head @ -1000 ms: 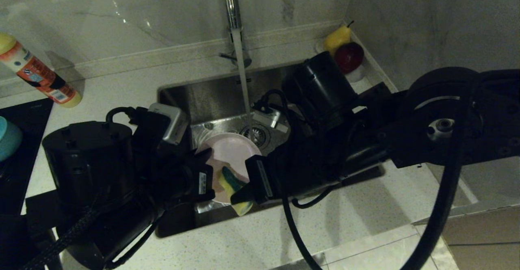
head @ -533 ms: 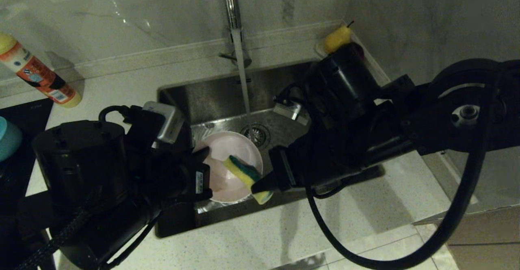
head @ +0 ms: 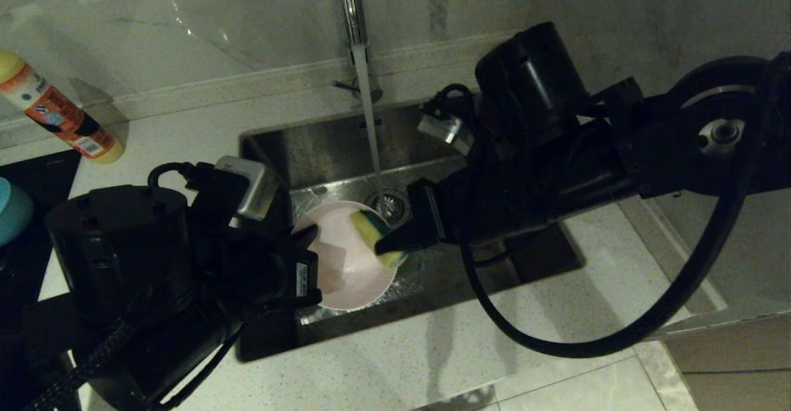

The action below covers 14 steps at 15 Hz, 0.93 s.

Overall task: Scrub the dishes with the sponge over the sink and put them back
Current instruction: Wipe the bowl

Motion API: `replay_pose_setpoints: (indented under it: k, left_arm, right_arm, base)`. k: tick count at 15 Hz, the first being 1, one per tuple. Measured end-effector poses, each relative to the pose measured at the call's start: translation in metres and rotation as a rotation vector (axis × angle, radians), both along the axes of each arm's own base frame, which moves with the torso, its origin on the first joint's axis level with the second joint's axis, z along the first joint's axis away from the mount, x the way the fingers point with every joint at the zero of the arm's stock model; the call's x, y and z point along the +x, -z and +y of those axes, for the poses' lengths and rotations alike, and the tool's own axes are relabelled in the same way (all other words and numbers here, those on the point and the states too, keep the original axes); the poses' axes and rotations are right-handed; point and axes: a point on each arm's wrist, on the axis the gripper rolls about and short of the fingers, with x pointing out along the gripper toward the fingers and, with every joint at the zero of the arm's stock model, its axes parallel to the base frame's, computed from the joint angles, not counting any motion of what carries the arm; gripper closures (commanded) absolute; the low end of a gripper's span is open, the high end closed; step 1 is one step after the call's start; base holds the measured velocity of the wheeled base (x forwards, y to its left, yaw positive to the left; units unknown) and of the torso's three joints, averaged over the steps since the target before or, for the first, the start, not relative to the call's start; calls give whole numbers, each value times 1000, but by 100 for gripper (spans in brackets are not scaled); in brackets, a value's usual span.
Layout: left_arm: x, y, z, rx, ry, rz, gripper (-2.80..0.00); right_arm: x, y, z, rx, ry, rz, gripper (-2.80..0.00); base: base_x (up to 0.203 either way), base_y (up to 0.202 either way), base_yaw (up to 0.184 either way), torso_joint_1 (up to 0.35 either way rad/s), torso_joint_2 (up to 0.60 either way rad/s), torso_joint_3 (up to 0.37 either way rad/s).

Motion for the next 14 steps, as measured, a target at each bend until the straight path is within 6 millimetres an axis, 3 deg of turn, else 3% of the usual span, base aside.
replay_pose_setpoints:
  k: [9,14]
  left_arm:
    - [-2,11,2,8,1,36,0]
    - [8,2,3,-44,-22,22,0]
  right_arm:
    - [3,-12,6,36,-6,-30,0]
    - [-27,-29,-19,48,-21,-42,0]
  base:
    - [0,0,0,0,0,0]
    - [0,0,0,0,0,0]
